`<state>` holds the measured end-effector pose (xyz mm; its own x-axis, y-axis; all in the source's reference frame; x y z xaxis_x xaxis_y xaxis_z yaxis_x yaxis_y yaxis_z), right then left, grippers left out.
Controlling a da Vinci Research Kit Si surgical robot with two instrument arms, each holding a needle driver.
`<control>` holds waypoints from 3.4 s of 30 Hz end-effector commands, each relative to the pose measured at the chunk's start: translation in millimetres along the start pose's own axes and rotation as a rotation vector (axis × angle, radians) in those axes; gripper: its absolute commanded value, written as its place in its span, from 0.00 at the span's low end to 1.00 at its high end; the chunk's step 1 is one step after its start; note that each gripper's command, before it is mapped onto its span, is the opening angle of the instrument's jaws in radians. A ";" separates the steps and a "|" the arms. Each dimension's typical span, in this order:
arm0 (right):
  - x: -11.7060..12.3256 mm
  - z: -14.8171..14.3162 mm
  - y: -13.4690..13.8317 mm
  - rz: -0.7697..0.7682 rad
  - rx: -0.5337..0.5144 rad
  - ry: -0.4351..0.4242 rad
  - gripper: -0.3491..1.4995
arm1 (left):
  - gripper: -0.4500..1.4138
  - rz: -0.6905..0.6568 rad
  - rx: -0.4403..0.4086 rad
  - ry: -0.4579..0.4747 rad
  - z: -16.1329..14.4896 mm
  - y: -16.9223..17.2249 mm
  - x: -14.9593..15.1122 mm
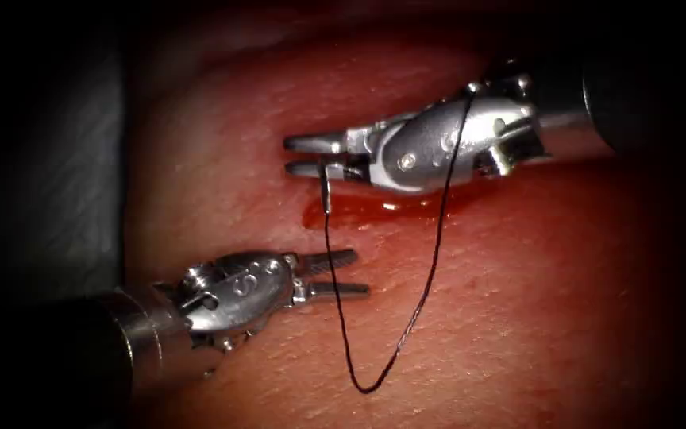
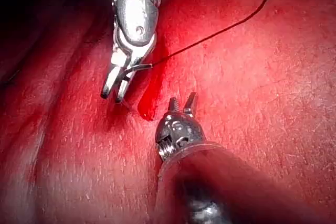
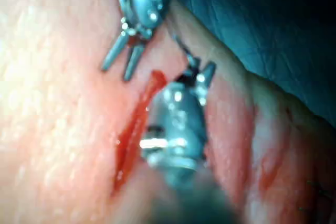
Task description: Wound Closure
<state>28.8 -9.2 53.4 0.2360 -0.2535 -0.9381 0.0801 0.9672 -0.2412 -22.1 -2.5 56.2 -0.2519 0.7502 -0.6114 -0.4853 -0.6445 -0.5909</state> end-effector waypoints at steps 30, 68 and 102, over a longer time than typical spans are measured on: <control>-1.3 2.2 1.7 0.664 -0.131 -0.139 0.00 | 0.23 0.001 -0.019 -0.003 1.1 0.3 -0.8; -1.2 6.4 3.4 0.596 0.102 -0.113 0.00 | 0.18 0.001 -0.033 -0.006 1.0 0.4 -0.8; -1.7 6.3 1.8 1.158 0.211 -0.215 0.00 | 0.18 0.002 -0.048 -0.018 0.8 0.6 -0.9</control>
<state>34.0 -6.5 55.7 0.4279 0.7530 -0.4999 -0.1396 0.6016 0.7865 -22.2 -3.2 56.2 -0.2677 0.7502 -0.6046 -0.4453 -0.6528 -0.6128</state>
